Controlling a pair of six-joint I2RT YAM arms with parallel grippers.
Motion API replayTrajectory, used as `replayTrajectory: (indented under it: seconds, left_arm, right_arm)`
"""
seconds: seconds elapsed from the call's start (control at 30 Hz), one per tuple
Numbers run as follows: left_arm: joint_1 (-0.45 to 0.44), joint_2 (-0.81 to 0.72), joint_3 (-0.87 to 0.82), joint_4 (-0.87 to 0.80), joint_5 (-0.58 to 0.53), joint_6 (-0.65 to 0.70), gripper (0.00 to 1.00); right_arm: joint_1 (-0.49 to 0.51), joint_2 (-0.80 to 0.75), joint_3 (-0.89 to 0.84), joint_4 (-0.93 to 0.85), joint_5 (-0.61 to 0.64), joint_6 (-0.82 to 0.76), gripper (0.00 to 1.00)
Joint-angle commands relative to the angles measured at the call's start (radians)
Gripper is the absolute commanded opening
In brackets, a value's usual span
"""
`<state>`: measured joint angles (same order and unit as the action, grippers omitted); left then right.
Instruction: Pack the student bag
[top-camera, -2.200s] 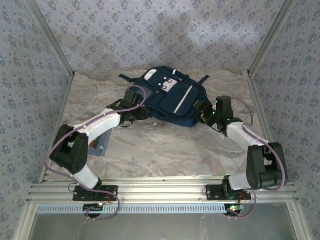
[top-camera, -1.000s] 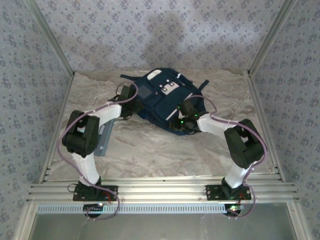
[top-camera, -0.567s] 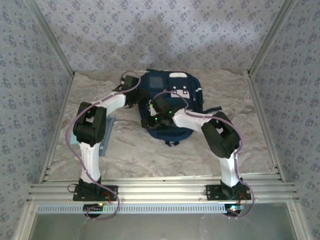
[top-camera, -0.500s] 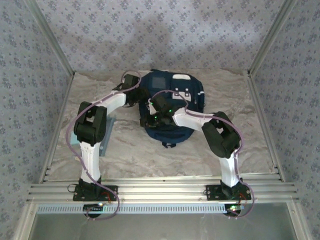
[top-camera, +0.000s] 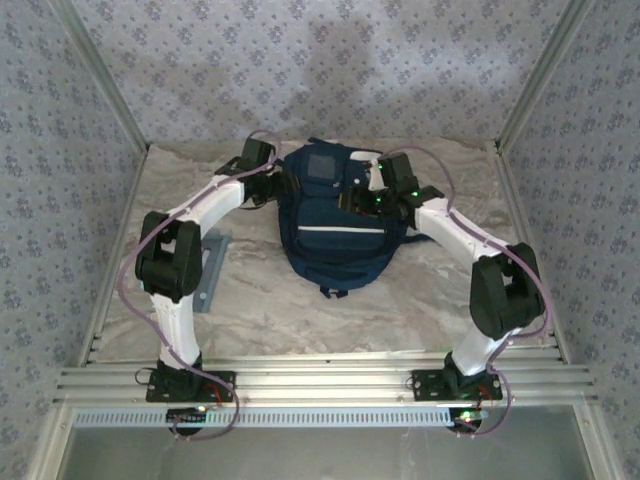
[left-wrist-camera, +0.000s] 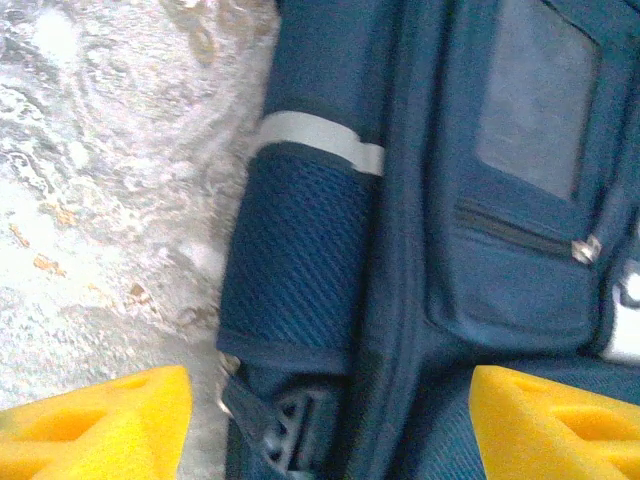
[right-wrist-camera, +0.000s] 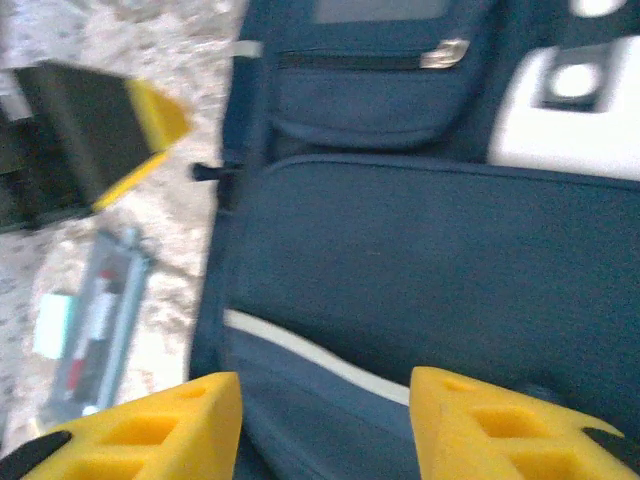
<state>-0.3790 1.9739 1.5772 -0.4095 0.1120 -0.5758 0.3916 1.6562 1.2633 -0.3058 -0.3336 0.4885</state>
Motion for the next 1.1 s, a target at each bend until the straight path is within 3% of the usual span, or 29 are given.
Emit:
replayTrajectory:
  seconds: [0.0,0.07,0.1,0.2,0.4,0.47,0.6,0.9,1.07]
  left_arm:
    - [-0.071,-0.060,0.028,-0.112,-0.019,0.088,0.73]
    - [-0.111,-0.071,0.028,-0.137,-0.054,0.105,0.73]
    - [-0.131,-0.076,0.029,-0.146,-0.063,0.113,0.73]
    - [-0.194,-0.077,0.037,-0.167,-0.077,0.111,0.73]
    - [-0.330,-0.004,0.145,-0.198,-0.103,0.109,0.72]
    - [-0.369,0.050,0.210,-0.220,-0.126,0.117,0.72]
    - [-0.428,0.193,0.414,-0.308,-0.152,0.125,0.71]
    - [-0.515,0.595,1.057,-0.668,-0.233,0.169,0.69]
    - [-0.541,0.668,1.120,-0.713,-0.261,0.181,0.68]
  right_arm:
    - [-0.020,-0.056,-0.035,-0.114,0.165,-0.070,0.74]
    - [-0.035,-0.092,-0.044,-0.136,0.241,-0.068,0.96]
    - [-0.054,-0.112,-0.053,-0.133,0.255,-0.063,1.00]
    - [-0.117,-0.158,-0.100,-0.119,0.272,-0.037,1.00]
    - [-0.264,-0.190,-0.164,-0.088,0.155,-0.037,1.00]
    - [-0.304,-0.186,-0.176,-0.095,0.142,-0.044,0.96]
    - [-0.373,-0.178,-0.199,-0.113,0.109,-0.045,0.82]
    - [-0.446,-0.272,-0.305,-0.079,0.111,-0.013,0.81]
    - [-0.477,-0.294,-0.340,-0.067,0.079,-0.006,0.80]
